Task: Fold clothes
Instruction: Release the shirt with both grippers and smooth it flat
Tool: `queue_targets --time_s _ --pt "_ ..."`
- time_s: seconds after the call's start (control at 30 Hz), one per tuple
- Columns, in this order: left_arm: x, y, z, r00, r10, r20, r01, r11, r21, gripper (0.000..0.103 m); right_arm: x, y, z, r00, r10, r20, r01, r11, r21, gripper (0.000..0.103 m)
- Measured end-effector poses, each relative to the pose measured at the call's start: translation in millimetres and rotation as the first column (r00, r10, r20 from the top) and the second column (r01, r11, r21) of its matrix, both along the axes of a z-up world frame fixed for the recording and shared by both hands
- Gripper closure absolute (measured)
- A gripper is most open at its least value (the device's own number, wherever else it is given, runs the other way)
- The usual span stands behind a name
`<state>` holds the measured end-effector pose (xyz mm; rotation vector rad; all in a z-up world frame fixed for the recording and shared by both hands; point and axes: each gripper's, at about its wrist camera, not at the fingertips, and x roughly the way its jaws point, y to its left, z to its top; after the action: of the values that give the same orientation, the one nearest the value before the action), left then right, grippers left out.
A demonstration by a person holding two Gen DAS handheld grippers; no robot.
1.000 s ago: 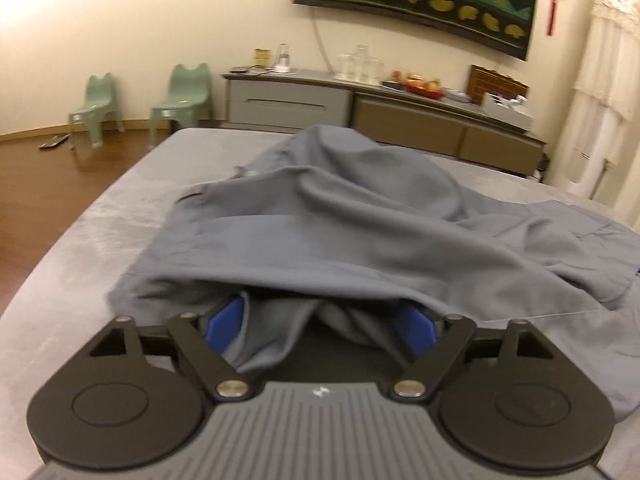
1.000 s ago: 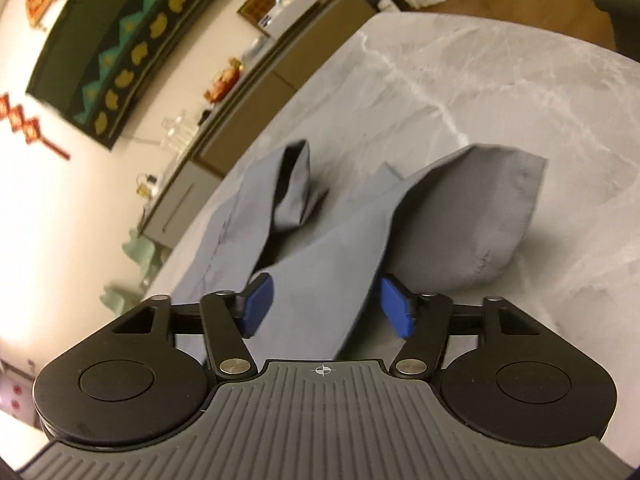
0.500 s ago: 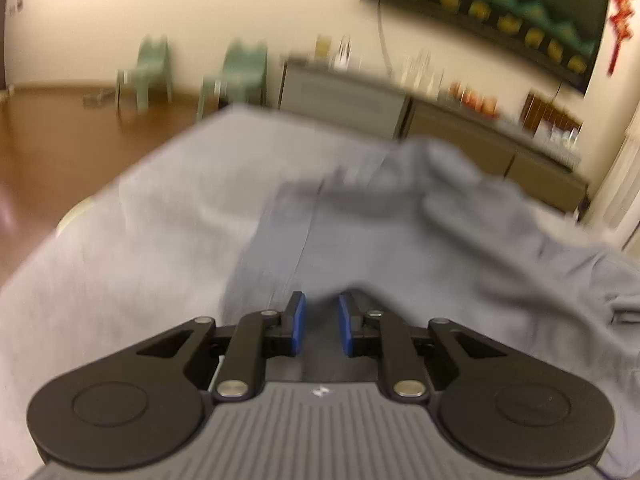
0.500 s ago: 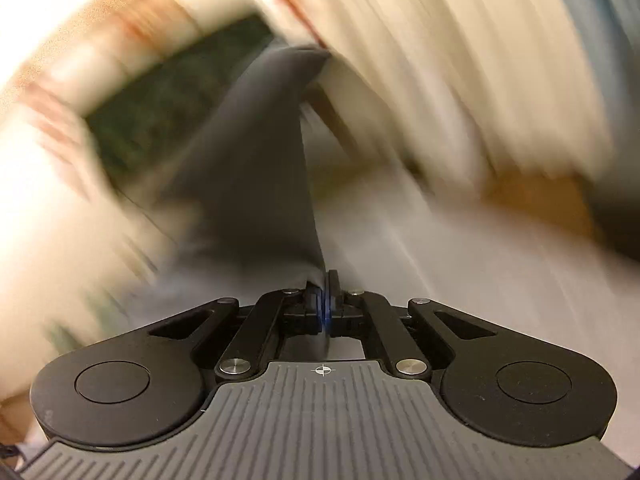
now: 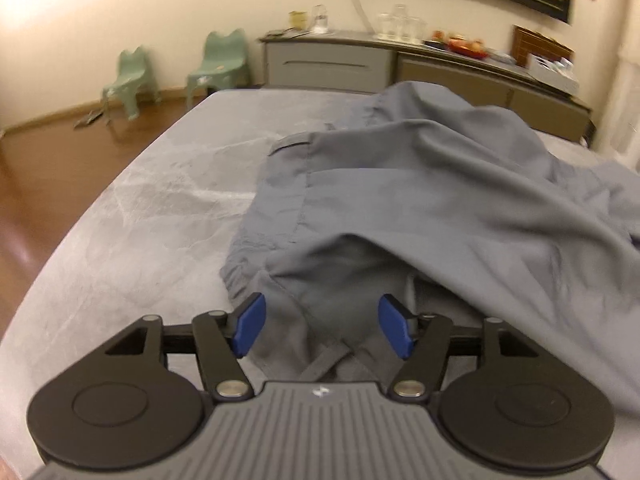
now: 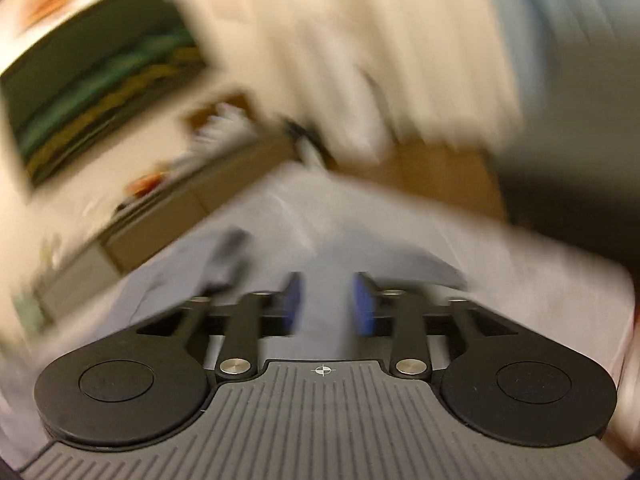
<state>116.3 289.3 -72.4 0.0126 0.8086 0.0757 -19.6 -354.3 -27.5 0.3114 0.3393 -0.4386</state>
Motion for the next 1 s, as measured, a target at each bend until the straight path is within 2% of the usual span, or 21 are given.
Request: queue_targets --time_s 0.03,0.07,0.1,0.13,0.2,0.27,0.33,0.37,0.43,0.5,0.53,0.6,0.67,0.7,0.77,0.8,0.87,0.9,0.93,0.97,1.0 --pt "-3.4 -5.6 -0.2 0.999 -0.035 0.006 0.035 0.999 0.022 0.031 5.3 32.4 3.3 0.993 0.114 0.008 -0.112 0.984 -0.137 0.05" --pt "-6.8 -11.2 -0.3 0.997 -0.07 0.011 0.07 0.997 0.044 0.031 10.6 64.1 3.8 0.972 0.235 -0.006 -0.228 0.941 -0.25 0.047" --pt "-8.3 -17.9 -2.2 0.995 -0.097 0.01 0.096 0.992 0.077 0.03 15.7 94.6 -2.2 0.93 0.365 -0.044 -0.36 0.881 -0.308 0.042" --pt "-8.6 -25.5 -5.4 0.993 -0.117 0.005 0.116 0.986 0.119 0.027 20.1 124.9 -9.4 0.871 0.483 -0.092 -0.482 0.803 -0.35 0.04" --pt "-9.1 -40.6 -11.7 0.988 -0.157 -0.008 0.155 0.967 0.2 0.025 24.8 183.6 -29.2 0.718 0.665 -0.204 -0.685 0.625 -0.374 0.04" --pt "-9.2 -53.6 -16.8 0.982 -0.187 -0.018 0.185 0.945 0.271 0.025 26.0 236.8 -48.6 0.587 0.756 -0.29 -0.795 0.471 -0.382 0.04" --pt "-8.3 -55.9 -15.6 0.982 -0.187 -0.005 0.181 0.941 0.286 0.025 31.9 274.8 -65.2 0.486 0.797 -0.358 -0.861 0.366 -0.353 0.039" --pt "-6.7 -54.6 -14.4 0.984 -0.178 -0.001 0.171 0.945 0.28 0.024 36.2 291.0 -74.2 0.444 0.803 -0.397 -0.884 0.32 -0.34 0.039" --pt "-1.2 -45.7 -10.3 0.991 -0.134 0.009 0.128 0.962 0.243 0.024 44.5 309.7 -87.2 0.401 0.795 -0.455 -0.905 0.268 -0.33 0.043" --pt "4.1 -29.6 -3.5 0.997 -0.077 0.023 0.072 0.985 0.159 0.024 53.9 315.9 -90.4 0.398 0.789 -0.467 -0.909 0.272 -0.314 0.05" --pt "6.5 -18.8 1.3 0.999 -0.044 0.032 0.04 0.995 0.094 0.024 59.5 316.6 -90.1 0.397 0.785 -0.475 -0.912 0.278 -0.303 0.069" --pt "9.6 1.4 10.2 0.999 0.006 0.05 -0.003 0.999 -0.052 0.024 67.6 312.3 -86.0 0.429 0.753 -0.498 -0.9 0.306 -0.311 0.087" --pt "12.5 21.6 16.4 0.997 0.041 0.061 -0.026 0.974 -0.223 0.018 59.2 308.5 -82.8 0.489 0.719 -0.494 -0.868 0.344 -0.359 0.094" --pt "14.5 29.6 17.8 0.996 0.058 0.061 -0.037 0.954 -0.298 0.015 60.2 301.6 -76.6 0.525 0.713 -0.466 -0.847 0.381 -0.371 0.095" --pt "19.8 40.1 17.2 0.995 0.087 0.053 -0.058 0.909 -0.412 0.0 57.4 291.8 -64.6 0.584 0.703 -0.406 -0.805 0.439 -0.399 0.098" --pt "24.4 40.4 15.1 0.995 0.093 0.043 -0.066 0.898 -0.435 0.0 55.4 290.1 -62.5 0.601 0.696 -0.393 -0.792 0.453 -0.41 0.103" --pt "35.5 37.9 10.0 0.995 0.098 0.014 -0.08 0.882 -0.465 0.0 52.1 288.0 -59.8 0.629 0.683 -0.373 -0.769 0.474 -0.429 0.103" --pt "41.1 33.8 7.8 0.995 0.095 0.005 -0.082 0.885 -0.457 0.0 52.3 291.0 -62.4 0.623 0.682 -0.383 -0.774 0.466 -0.429 0.103" --pt "46.6 27.7 5.7 0.996 0.09 0.0 -0.081 0.897 -0.435 0.009 53.0 295.2 -65.1 0.615 0.681 -0.398 -0.781 0.453 -0.43 0.103" --pt "51.2 20.7 4.9 0.997 0.078 -0.001 -0.072 0.914 -0.4 0.049 53.5 299.2 -67.8 0.607 0.681 -0.411 -0.787 0.44 -0.432 0.103" --pt "54.9 13.7 5.9 0.998 0.065 0.005 -0.059 0.933 -0.354 0.073 53.5 302.6 -70.6 0.599 0.681 -0.42 -0.792 0.427 -0.438 0.103"
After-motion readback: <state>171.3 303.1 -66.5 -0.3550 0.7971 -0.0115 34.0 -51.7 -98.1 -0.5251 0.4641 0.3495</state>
